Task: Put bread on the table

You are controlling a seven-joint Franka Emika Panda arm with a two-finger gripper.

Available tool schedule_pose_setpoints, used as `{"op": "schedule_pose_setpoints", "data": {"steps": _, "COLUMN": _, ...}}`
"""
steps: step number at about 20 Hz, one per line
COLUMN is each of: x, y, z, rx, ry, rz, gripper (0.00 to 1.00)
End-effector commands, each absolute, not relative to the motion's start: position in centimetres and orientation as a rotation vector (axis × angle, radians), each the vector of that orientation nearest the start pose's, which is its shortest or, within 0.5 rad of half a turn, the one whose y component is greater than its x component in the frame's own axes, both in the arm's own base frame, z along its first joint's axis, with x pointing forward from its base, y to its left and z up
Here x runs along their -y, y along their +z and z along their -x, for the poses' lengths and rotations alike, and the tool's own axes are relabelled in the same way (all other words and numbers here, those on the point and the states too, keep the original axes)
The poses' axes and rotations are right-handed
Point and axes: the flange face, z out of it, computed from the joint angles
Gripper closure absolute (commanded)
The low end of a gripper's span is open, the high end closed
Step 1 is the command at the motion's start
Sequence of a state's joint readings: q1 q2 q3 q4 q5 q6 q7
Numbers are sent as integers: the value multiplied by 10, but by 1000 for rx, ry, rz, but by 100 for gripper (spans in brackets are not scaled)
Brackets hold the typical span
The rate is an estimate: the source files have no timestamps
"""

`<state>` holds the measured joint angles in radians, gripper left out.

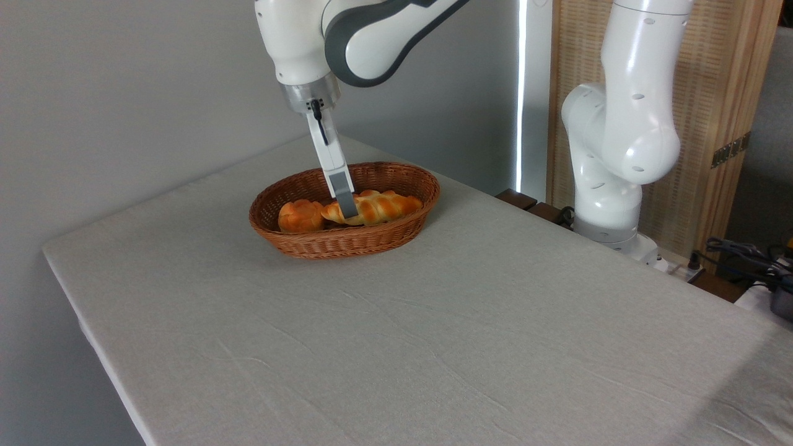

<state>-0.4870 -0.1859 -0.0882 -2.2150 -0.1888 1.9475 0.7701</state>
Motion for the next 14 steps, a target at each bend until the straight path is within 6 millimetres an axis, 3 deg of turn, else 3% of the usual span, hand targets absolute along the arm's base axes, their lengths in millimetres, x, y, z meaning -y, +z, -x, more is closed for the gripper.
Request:
{"op": "schedule_pose_setpoints", "data": {"steps": 1, "x": 272, "y": 442, "z": -397, "rx": -1979, "ry": 96, "rz": 2604, "gripper": 0}}
{"op": "schedule_pose_setpoints", "data": {"steps": 9, "x": 279, "y": 416, "z": -389, "rx": -1988, "ry": 64, "rz": 2569, "gripper": 0}}
{"op": "schedule_pose_setpoints", "data": {"steps": 10, "x": 279, "y": 417, "z": -389, "rx": -1988, "ry": 62, "rz": 2569, "gripper": 6}}
{"op": "schedule_pose_setpoints", "data": {"steps": 12, "x": 279, "y": 417, "z": -389, "rx": -1992, "ry": 62, "rz": 2566, "gripper": 39}}
{"op": "schedule_pose_setpoints", "data": {"steps": 14, "x": 283, "y": 418, "z": -386, "rx": -2003, "ry": 61, "rz": 2556, "gripper": 59}}
